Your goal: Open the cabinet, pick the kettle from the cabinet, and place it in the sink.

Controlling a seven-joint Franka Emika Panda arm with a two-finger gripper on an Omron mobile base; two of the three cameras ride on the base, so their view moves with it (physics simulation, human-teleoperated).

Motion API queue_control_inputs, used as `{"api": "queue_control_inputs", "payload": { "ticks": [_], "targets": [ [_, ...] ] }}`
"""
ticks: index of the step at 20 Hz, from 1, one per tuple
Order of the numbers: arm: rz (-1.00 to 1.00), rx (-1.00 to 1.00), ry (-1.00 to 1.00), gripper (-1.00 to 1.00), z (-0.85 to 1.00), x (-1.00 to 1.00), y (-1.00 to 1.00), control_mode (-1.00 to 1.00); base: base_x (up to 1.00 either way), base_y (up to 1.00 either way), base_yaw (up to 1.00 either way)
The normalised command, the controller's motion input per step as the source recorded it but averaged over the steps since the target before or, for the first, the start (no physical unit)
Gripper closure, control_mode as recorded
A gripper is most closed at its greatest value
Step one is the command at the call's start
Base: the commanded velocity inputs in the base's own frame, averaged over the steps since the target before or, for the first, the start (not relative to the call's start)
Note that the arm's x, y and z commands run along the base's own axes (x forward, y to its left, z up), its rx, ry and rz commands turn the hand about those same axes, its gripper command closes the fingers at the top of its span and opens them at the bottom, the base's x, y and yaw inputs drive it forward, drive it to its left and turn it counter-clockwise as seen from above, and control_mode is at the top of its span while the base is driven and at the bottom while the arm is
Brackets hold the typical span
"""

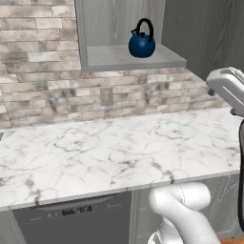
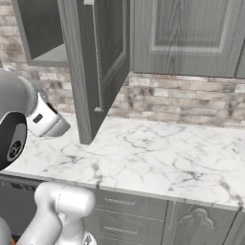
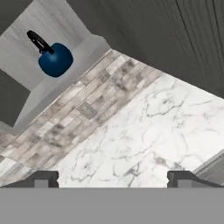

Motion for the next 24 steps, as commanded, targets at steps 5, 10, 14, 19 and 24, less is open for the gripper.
{"api": "queue_control_inputs", "payload": {
  "ticks": [5, 10, 14, 19, 24],
  "targets": [
    [0.17, -0.33, 0.07, -1.0, 0.22, 0.23, 0.24, -1.0, 0.0, 0.0, 0.0],
    [0.02, -0.27, -0.02, -1.0, 0.05, 0.26, 0.24, -1.0, 0.0, 0.0, 0.0],
    [0.01, -0.17, -0.14, -1.0, 0.0, 0.41, 0.17, -1.0, 0.0, 0.0, 0.0],
    [0.0, -0.15, -0.11, -1.0, 0.01, 0.44, 0.09, -1.0, 0.0, 0.0, 0.0],
    [0.03, -0.08, 0.0, -1.0, 0.12, 0.44, 0.0, -1.0, 0.0, 0.0, 0.0]
  ]
}}
